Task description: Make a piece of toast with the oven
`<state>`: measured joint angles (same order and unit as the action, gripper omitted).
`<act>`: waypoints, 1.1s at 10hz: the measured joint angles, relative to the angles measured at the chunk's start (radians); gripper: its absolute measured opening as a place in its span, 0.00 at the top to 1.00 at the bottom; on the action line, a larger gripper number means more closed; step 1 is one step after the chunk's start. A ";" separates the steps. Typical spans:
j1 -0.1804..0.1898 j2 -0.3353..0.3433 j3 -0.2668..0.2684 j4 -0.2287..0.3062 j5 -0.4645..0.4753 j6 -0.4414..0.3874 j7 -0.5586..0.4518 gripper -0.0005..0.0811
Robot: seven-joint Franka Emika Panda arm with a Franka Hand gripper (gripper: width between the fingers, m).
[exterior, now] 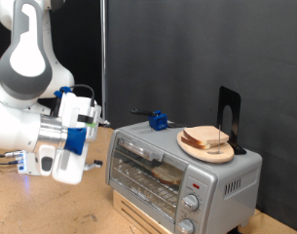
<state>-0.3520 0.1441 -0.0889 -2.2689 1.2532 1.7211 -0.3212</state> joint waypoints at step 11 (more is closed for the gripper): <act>0.025 0.301 0.047 0.317 0.164 0.149 0.167 0.00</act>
<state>-0.3270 0.4455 -0.0423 -1.9521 1.4170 1.8704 -0.1543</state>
